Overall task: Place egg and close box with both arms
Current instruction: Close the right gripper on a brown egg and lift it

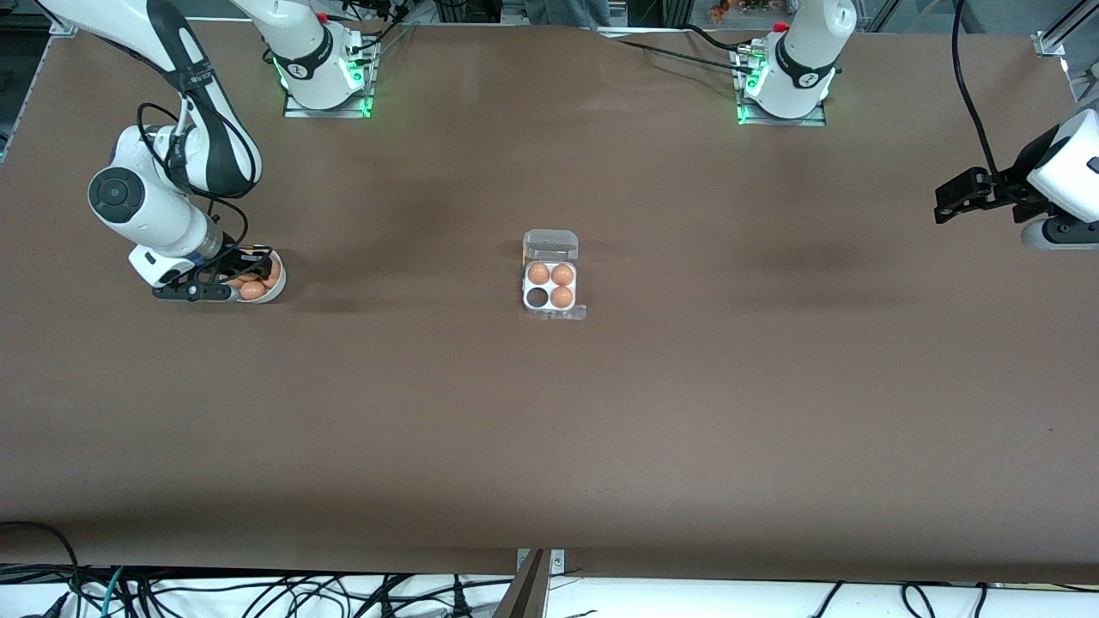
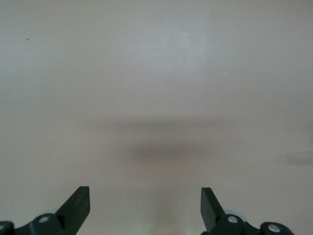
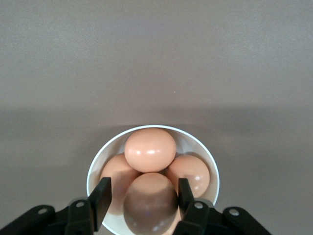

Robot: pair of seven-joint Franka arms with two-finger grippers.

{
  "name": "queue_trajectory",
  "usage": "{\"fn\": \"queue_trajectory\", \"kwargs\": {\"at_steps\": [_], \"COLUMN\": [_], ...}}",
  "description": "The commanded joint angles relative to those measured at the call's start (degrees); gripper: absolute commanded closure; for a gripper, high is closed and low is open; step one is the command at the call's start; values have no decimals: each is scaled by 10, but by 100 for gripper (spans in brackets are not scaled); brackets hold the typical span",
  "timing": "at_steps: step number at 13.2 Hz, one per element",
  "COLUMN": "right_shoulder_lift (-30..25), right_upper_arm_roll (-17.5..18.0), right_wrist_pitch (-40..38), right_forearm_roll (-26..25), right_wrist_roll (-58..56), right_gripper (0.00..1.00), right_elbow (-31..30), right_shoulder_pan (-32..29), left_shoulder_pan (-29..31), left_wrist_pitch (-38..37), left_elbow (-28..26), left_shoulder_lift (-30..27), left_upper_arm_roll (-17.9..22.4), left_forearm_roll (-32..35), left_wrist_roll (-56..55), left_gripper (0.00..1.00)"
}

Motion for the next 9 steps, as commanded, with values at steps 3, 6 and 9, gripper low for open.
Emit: {"fn": "queue_trajectory", "kwargs": {"at_steps": [3, 6, 9], "right_shoulder_lift": [-1, -1, -1], "right_upper_arm_roll": [0, -1, -1], "right_wrist_pitch": [5, 4, 4], "right_forearm_roll": [-7, -7, -7], "right_wrist_roll": [-10, -14, -16], "right_gripper": [53, 62, 68], "right_elbow": [1, 1, 6], "right_shoulder_pan": [-3, -3, -3], "left_shoulder_pan": [3, 3, 4], "left_wrist_pitch": [-7, -7, -7], "left_elbow": [16, 15, 15], "left_shoulder_lift": [8, 11, 11], "left_upper_arm_roll": [0, 0, 0], "left_forearm_roll": [-7, -7, -7], "left_wrist_roll": [16, 16, 16], "left_gripper": [0, 0, 0]}}
